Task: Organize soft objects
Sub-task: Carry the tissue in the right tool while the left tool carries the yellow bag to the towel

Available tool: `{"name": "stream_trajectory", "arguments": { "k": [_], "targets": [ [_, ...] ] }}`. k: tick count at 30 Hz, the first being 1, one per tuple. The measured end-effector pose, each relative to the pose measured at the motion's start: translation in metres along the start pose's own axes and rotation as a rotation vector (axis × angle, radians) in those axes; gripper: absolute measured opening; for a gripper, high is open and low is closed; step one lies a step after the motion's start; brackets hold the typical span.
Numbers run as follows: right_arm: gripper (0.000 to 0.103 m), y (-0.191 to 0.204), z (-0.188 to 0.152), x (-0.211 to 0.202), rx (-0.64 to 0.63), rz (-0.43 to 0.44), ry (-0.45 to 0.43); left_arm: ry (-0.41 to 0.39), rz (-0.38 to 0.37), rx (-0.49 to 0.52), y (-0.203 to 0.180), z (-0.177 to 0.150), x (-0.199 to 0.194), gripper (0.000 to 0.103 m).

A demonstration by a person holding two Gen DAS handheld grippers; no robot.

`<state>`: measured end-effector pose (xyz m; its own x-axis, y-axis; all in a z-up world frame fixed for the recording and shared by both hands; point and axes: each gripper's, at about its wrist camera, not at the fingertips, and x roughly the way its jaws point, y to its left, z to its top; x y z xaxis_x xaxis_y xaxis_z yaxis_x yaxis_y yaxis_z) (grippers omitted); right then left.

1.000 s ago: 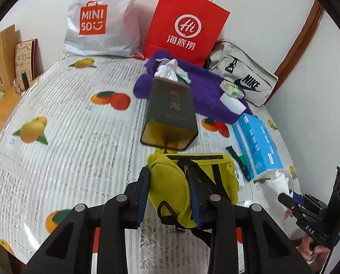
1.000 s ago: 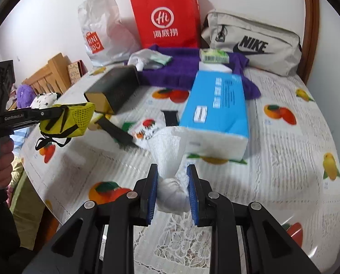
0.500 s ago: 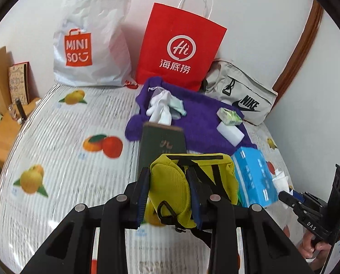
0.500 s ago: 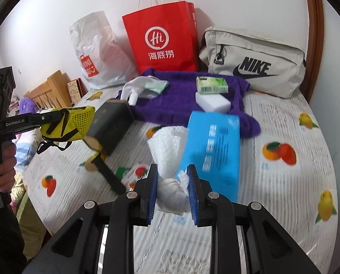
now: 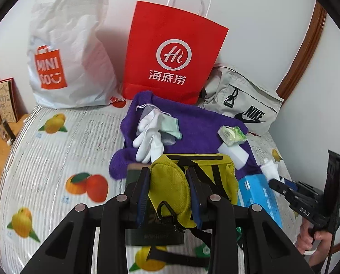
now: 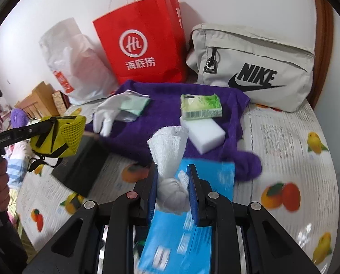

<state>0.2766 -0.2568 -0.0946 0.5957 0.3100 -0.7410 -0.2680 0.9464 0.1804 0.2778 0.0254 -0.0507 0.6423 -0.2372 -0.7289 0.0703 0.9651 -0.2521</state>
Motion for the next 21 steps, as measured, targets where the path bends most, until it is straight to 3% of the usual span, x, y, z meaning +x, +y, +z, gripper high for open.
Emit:
{"name": "stream_trajectory", "arguments": {
  "k": [10,21],
  "targets": [
    [0.025,-0.004,0.046,0.066,-0.06,-0.007,0.118,0.017,0.024,0.012,-0.003,0.038,0.041,0.03],
    [0.025,0.001,0.058,0.114,-0.103,0.004,0.247,0.065,0.009,0.025,-0.002,0.06,0.083,0.03]
  ]
}}
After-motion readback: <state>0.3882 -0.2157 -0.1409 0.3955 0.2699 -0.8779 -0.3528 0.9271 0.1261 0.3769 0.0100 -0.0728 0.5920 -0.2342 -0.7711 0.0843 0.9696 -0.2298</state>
